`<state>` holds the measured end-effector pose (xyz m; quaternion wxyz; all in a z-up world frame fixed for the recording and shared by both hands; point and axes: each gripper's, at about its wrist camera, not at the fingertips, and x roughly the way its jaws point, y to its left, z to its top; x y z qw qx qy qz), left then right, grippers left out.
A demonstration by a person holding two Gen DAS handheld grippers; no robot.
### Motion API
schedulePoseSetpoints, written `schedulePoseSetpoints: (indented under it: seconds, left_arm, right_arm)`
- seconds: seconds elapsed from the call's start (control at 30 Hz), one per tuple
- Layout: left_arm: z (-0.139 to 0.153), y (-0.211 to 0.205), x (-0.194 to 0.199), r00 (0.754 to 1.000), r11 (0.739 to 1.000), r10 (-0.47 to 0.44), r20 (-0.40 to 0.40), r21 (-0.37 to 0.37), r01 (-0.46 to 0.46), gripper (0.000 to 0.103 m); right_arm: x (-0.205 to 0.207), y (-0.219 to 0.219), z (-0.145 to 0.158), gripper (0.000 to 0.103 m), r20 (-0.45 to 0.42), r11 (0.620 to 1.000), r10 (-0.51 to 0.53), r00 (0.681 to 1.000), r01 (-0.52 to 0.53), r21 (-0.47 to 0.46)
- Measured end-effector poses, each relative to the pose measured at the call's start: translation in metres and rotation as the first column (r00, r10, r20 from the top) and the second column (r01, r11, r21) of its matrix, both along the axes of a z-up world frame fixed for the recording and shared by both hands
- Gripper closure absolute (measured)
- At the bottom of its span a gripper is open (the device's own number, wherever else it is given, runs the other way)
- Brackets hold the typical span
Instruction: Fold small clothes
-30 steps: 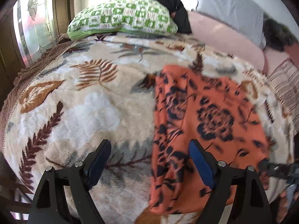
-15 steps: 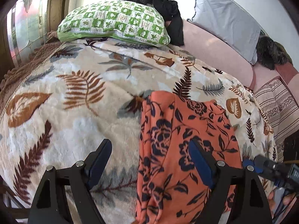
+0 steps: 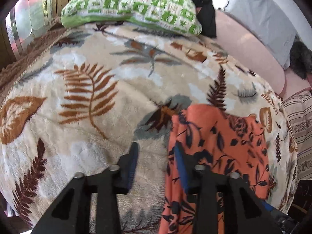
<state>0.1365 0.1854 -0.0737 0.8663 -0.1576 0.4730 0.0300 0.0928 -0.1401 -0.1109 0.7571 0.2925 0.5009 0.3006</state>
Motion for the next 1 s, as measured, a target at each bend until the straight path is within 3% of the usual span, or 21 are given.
schedulePoseSetpoints:
  seconds: [0.03,0.07,0.13,0.2,0.23,0.27,0.33,0.37,0.47,0.6,0.67,0.73,0.77,0.8,0.9,1.0]
  left_arm:
    - [0.011,-0.007,-0.002,0.999,1.0,-0.017,0.043,0.0,0.017,0.034]
    - [0.02,-0.017,-0.001,0.995,0.998,-0.055,0.079,0.013,0.054,0.033]
    - [0.023,-0.039,0.01,0.99,0.987,-0.114,0.08,0.126,0.104,0.033]
    - [-0.001,-0.046,0.035,0.995,0.973,-0.099,-0.009,0.209,0.099,0.033]
    - [-0.023,-0.042,0.052,0.994,0.969,-0.056,-0.091,0.236,0.076,0.034]
    - [-0.035,-0.029,0.056,0.992,0.973,-0.015,-0.122,0.227,0.042,0.032]
    - [-0.027,-0.015,0.048,0.996,0.986,0.038,-0.084,0.166,-0.024,0.032]
    - [-0.018,-0.015,0.043,0.997,0.983,0.05,-0.056,0.181,-0.039,0.032]
    - [0.011,-0.025,0.017,1.0,0.979,-0.008,0.015,0.203,0.004,0.032]
    - [0.031,-0.044,-0.028,0.995,0.988,-0.077,0.061,0.142,0.068,0.032]
    - [0.019,-0.061,-0.043,0.992,0.974,-0.125,0.033,0.195,0.116,0.032]
    - [-0.013,-0.068,-0.046,0.993,0.95,-0.101,-0.055,0.29,0.112,0.031]
    - [-0.027,-0.066,-0.048,0.993,0.952,-0.094,-0.075,0.284,0.111,0.029]
    - [-0.03,-0.061,-0.052,0.996,0.961,-0.081,-0.042,0.263,0.089,0.028]
    - [-0.028,-0.059,-0.053,0.997,0.958,-0.074,-0.034,0.275,0.081,0.024]
    - [-0.03,-0.059,-0.053,0.996,0.957,-0.079,-0.031,0.277,0.084,0.024]
  right_arm:
    - [0.0,0.0,-0.001,0.026,0.001,1.0,-0.002,1.0,0.002,0.002]
    - [-0.002,0.0,0.0,0.026,0.002,1.0,-0.003,1.0,0.003,0.003]
    - [-0.002,-0.001,0.0,0.025,0.002,1.0,-0.004,1.0,0.004,0.002]
    - [-0.002,0.0,0.001,0.025,0.001,1.0,-0.009,1.0,0.009,-0.002]
    - [-0.002,0.0,0.001,0.025,0.002,1.0,-0.01,1.0,0.01,-0.006]
    - [-0.003,0.0,0.001,0.025,0.005,1.0,-0.009,1.0,0.009,-0.009]
    - [-0.003,0.002,0.002,0.025,0.006,1.0,0.003,1.0,-0.003,-0.009]
    - [-0.003,0.002,0.003,0.025,0.005,1.0,0.004,1.0,-0.004,-0.015]
    - [-0.004,0.0,0.001,0.025,0.001,1.0,-0.013,1.0,0.013,-0.007]
    - [-0.005,0.002,0.001,0.024,0.014,1.0,-0.025,1.0,0.025,-0.013]
    - [-0.006,0.003,0.004,0.024,0.011,1.0,-0.028,1.0,0.028,-0.015]
    - [-0.008,-0.003,0.007,0.024,-0.003,0.999,-0.049,0.999,0.049,0.013]
    - [-0.01,-0.009,0.01,0.024,-0.003,0.997,-0.066,0.998,0.066,0.036]
    - [-0.013,-0.016,0.014,0.024,0.006,0.995,-0.088,0.996,0.087,0.053]
    - [-0.02,-0.043,0.019,0.024,0.024,0.984,-0.178,0.984,0.177,0.027]
    - [-0.01,-0.068,0.0,0.024,-0.083,0.966,-0.25,0.965,0.254,0.051]
